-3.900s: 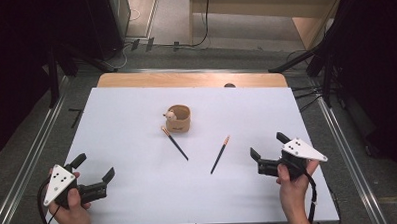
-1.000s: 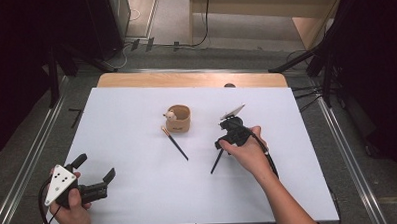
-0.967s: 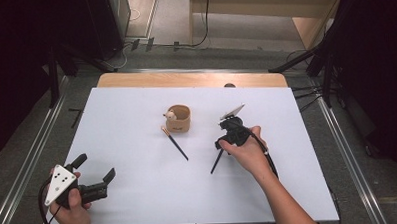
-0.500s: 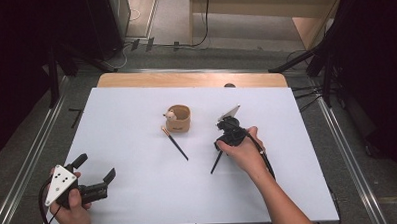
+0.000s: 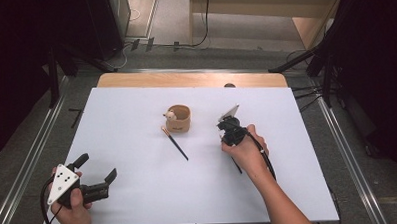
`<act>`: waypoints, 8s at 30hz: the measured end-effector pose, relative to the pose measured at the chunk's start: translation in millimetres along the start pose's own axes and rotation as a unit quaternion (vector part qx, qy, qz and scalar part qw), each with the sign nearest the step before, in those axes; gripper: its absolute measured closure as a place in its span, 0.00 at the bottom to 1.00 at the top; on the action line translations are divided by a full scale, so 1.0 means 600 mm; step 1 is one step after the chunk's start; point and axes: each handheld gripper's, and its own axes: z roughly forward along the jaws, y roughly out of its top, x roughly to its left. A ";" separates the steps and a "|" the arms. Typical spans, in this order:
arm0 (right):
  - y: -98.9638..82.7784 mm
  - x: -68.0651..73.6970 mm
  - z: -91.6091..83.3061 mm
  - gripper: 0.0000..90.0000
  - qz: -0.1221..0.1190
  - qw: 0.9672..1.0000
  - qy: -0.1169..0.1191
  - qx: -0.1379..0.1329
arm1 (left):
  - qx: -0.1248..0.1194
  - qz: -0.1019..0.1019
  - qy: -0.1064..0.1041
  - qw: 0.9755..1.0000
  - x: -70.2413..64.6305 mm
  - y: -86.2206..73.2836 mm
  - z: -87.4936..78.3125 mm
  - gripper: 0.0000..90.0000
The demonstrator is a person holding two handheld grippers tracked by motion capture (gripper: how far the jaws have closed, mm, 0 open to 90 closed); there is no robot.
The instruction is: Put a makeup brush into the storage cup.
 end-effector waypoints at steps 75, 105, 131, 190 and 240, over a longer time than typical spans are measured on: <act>-0.173 -0.004 -0.087 0.95 -0.008 0.846 0.151 -0.512 | -0.011 0.035 -0.274 0.961 -0.197 0.101 0.213 0.00; -0.184 0.073 -0.095 0.95 -0.043 0.822 0.216 -0.524 | 0.021 0.007 -0.311 0.950 -0.265 0.103 0.231 0.29; -0.190 0.097 -0.092 0.95 -0.053 0.819 0.217 -0.529 | 0.033 -0.016 -0.294 0.955 -0.265 0.107 0.230 0.77; -0.282 -0.113 -0.067 0.00 -0.060 0.845 0.092 -0.523 | 0.030 -0.037 -0.241 0.969 -0.203 0.109 0.228 0.94; -0.373 -0.214 -0.054 0.00 -0.038 0.853 0.084 -0.513 | -0.004 -0.050 -0.174 0.983 -0.139 0.186 0.280 0.94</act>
